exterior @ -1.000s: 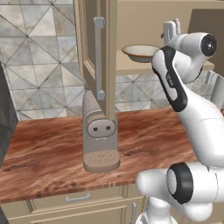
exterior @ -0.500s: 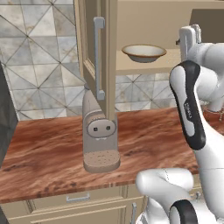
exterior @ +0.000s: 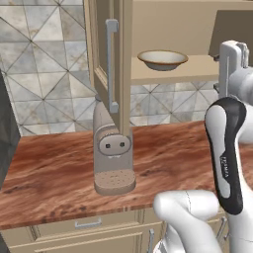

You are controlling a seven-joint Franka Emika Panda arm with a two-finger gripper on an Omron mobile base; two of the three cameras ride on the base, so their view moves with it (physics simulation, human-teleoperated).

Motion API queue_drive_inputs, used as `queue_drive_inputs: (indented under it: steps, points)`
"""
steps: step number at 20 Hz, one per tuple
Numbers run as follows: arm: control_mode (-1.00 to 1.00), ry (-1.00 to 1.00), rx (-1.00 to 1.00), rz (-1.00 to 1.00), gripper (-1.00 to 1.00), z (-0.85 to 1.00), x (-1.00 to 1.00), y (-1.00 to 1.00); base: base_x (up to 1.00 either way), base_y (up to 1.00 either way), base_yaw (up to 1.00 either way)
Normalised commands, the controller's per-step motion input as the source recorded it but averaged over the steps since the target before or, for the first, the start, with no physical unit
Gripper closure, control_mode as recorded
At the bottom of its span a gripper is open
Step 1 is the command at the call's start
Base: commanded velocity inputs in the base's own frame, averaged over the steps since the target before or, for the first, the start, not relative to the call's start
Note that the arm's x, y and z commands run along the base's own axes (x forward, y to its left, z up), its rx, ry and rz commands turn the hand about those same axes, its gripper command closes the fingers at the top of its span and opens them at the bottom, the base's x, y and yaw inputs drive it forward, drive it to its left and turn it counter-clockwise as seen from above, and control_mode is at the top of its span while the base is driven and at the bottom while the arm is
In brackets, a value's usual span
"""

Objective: Pick the mug and place it in the sink. Pick the bowl and place it in the open cabinet and then close the cabinet.

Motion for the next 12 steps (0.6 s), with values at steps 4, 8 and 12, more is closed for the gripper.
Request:
queue_drive_inputs:
  steps: [4,8,12]
  points:
    - [-1.00,0.20,-0.05,0.00,-1.00,0.32,-0.87,0.00,0.00,0.00,0.00]
    - [-1.00,0.15,-0.03,0.00,-1.00,0.21,-0.82,-0.01,0.00,0.00,0.00]
    - [-1.00,-0.01,0.00,0.00,-1.00,0.00,-0.82,-0.23,0.00,0.00,0.00]
